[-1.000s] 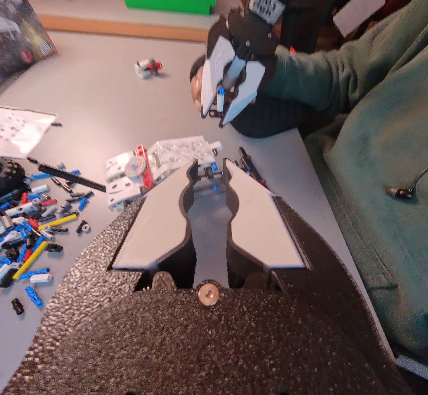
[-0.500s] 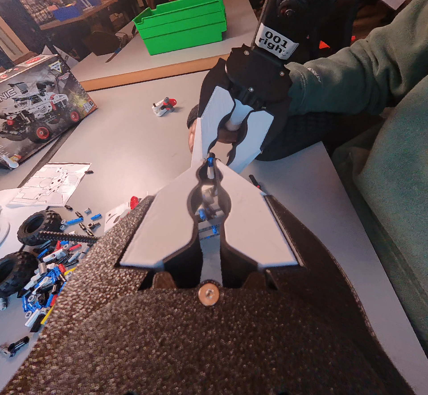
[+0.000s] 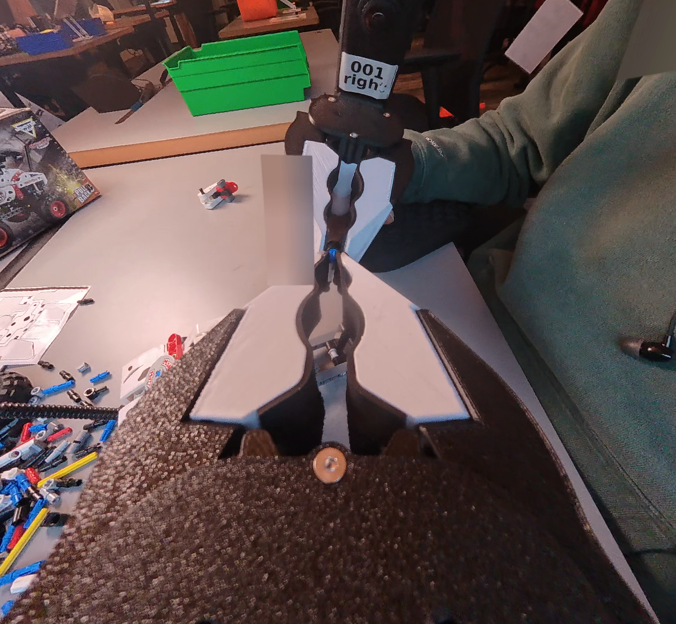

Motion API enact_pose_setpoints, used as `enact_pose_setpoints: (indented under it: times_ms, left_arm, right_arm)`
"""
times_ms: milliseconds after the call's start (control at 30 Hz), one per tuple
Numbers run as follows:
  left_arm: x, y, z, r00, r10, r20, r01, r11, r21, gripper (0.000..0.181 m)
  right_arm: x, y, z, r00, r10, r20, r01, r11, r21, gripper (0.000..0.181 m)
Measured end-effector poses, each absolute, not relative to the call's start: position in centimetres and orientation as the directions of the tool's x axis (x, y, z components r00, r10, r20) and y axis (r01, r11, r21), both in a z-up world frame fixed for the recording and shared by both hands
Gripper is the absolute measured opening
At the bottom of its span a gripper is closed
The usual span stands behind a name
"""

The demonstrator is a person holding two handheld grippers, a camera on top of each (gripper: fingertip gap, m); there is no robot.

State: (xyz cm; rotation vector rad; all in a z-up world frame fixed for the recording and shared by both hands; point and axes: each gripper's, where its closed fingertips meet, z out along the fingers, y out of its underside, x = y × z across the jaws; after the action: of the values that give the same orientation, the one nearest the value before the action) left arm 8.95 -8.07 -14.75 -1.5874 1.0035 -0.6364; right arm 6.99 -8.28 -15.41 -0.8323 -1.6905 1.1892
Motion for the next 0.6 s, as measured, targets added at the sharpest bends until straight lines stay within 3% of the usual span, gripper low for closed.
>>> enact_pose_setpoints:
  times_ms: [200,367,433,600]
  left_arm:
    - [5.8,-8.4,-11.8,0.553,-0.824,-0.124,-0.206,0.009,-0.978,0.002]
    - [2.9,-6.5,-12.9,0.644,-0.758,-0.108,-0.216,-0.045,-0.975,0.003]
    - [0.3,-4.2,-13.9,0.745,-0.654,-0.126,-0.237,-0.084,-0.968,0.003]
    - [-9.1,2.2,-20.3,0.935,-0.304,-0.182,-0.292,-0.37,-0.882,0.003]
  right_arm:
    - [9.0,-5.7,-12.8,-0.366,0.912,0.185,-0.031,0.186,-0.982,0.005]
    - [8.2,-5.5,-12.8,-0.336,0.923,0.187,-0.038,0.185,-0.982,0.005]
    - [7.9,-5.3,-13.0,-0.322,0.925,0.202,-0.032,0.202,-0.979,0.006]
    - [7.7,-4.7,-13.7,-0.306,0.933,0.189,-0.009,0.195,-0.981,0.006]
